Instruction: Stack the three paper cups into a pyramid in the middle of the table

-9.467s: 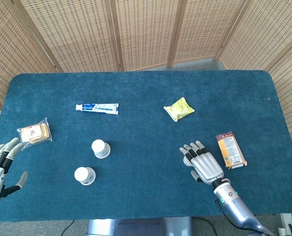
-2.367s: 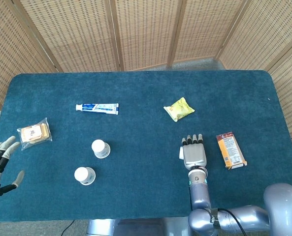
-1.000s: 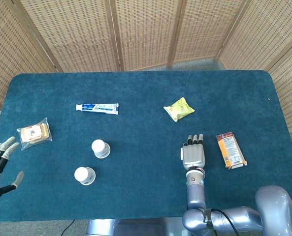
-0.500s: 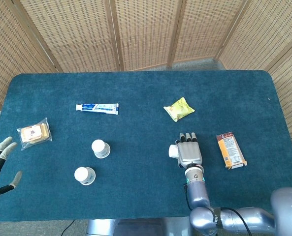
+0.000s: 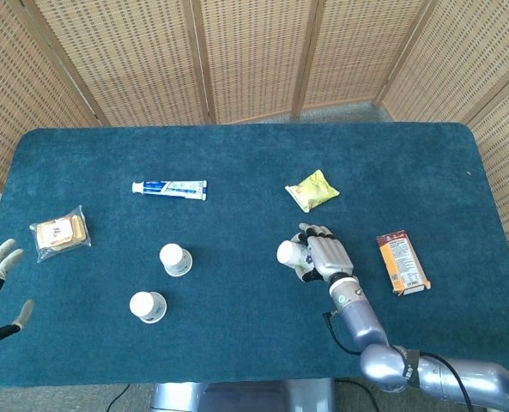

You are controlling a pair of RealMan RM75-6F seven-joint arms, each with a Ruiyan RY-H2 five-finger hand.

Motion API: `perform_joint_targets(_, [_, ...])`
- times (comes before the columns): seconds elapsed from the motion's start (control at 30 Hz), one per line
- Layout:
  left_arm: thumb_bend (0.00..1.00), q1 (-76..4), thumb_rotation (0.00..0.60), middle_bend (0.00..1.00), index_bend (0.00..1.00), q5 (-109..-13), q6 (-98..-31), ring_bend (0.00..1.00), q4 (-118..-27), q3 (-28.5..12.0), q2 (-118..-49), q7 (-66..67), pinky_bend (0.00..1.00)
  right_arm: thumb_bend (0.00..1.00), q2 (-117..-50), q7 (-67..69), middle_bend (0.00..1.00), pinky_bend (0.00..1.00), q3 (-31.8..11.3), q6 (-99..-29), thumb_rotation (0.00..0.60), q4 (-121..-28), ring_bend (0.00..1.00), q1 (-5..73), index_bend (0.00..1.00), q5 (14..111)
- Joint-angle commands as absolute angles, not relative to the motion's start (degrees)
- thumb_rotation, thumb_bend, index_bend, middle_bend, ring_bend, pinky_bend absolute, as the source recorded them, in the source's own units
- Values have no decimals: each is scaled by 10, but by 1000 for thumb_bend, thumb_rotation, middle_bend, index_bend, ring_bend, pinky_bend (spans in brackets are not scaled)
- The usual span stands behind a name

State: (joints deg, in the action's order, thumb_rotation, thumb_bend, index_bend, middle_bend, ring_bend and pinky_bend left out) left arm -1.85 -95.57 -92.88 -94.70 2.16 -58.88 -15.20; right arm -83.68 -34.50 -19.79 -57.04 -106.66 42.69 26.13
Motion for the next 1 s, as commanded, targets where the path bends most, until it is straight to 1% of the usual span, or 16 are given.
perform_joint_targets(0.03, [472,-17,599,0,18,-955,-930,0,-952,21,-586,-147,0,431,-807,-277,0,0,-204,-510,600,-1048,0,413,280,287])
perform_joint_targets(0.17, [473,-14,599,0,17,-956,-933,0,-960,22,-582,-138,0,426,-791,-206,0,0,-206,-453,600,-1026,0,403,275,326])
perform_joint_targets(0.37, [472,-9,598,0,18,-957,-938,0,-973,23,-576,-123,0,413,-792,-104,0,0,-207,-394,600,-984,0,384,265,402])
perform_joint_targets(0.57, [473,-6,598,0,18,-961,-939,0,-987,24,-570,-108,0,403,-803,-24,0,0,-203,-360,600,-943,0,374,255,471])
perform_joint_targets(0.87, [472,-4,600,0,24,-966,-940,0,-1004,24,-565,-90,0,398,-806,61,0,0,-191,-319,600,-903,0,372,229,545])
perform_joint_targets(1.0, [473,-3,597,0,25,-969,-942,0,-1008,24,-563,-86,0,397,-802,92,0,0,-186,-311,600,-894,0,369,165,577])
